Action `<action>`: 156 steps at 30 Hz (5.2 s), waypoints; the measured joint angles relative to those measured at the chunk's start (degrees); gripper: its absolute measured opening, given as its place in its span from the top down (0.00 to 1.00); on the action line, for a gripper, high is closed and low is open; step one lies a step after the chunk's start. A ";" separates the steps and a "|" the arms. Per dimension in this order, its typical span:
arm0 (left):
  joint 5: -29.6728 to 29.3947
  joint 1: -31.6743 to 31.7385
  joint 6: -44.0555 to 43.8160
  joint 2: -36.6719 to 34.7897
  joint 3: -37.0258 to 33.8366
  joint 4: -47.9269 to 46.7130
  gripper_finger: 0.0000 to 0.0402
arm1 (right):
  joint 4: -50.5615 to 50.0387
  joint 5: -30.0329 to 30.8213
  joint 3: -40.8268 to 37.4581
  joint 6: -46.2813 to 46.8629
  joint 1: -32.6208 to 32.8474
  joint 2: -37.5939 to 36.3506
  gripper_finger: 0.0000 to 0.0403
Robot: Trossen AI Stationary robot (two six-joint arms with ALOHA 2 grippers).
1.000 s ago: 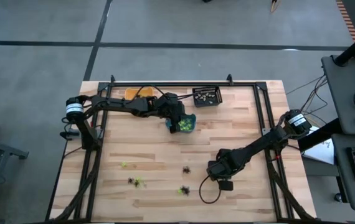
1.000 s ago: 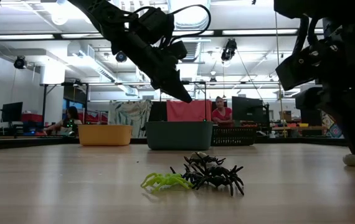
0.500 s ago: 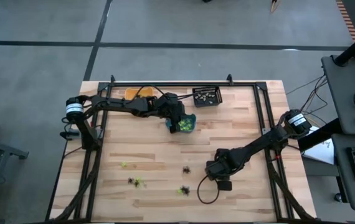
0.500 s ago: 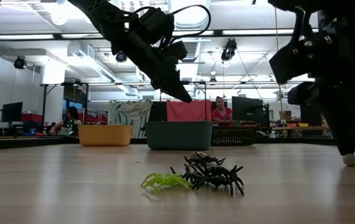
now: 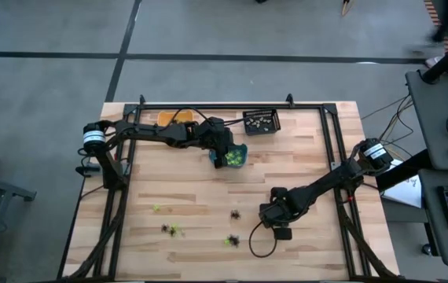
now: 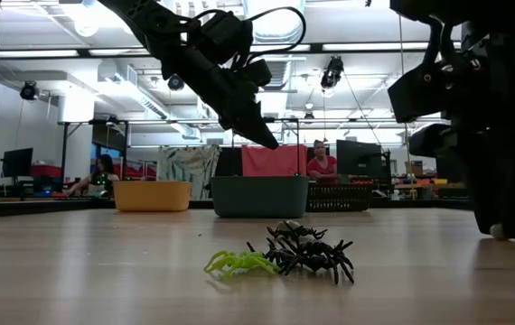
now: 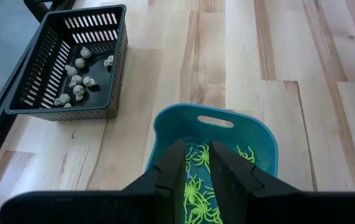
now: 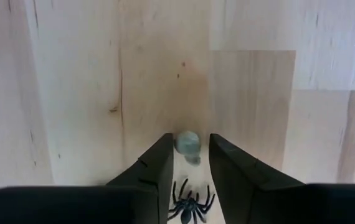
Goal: Sort Halloween decoration
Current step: Put the white skull toy into the black bin, then put the green spider toy into the blue bin
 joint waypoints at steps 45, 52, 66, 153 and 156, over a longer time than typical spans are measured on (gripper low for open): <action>0.11 -2.76 -3.52 -19.90 -7.12 -1.23 0.86 | 22.71 14.25 -0.41 -30.00 -54.07 -14.11 0.97; -0.02 -2.74 -6.26 -24.47 -12.15 -1.24 0.86 | 25.52 5.63 -0.42 -22.31 -65.60 -5.88 0.97; -0.02 -2.75 -13.65 -26.22 -17.23 -1.77 0.86 | 26.19 -0.37 -0.42 -19.62 -67.04 -1.52 0.82; 2.34 -39.22 -85.46 -5.60 -17.16 -49.83 0.76 | 26.74 -6.34 -0.42 -22.96 -45.82 -20.59 0.76; 2.37 -39.24 -85.46 -5.62 -17.18 -49.63 0.84 | 26.73 -6.35 -0.42 -22.96 -45.83 -20.59 0.76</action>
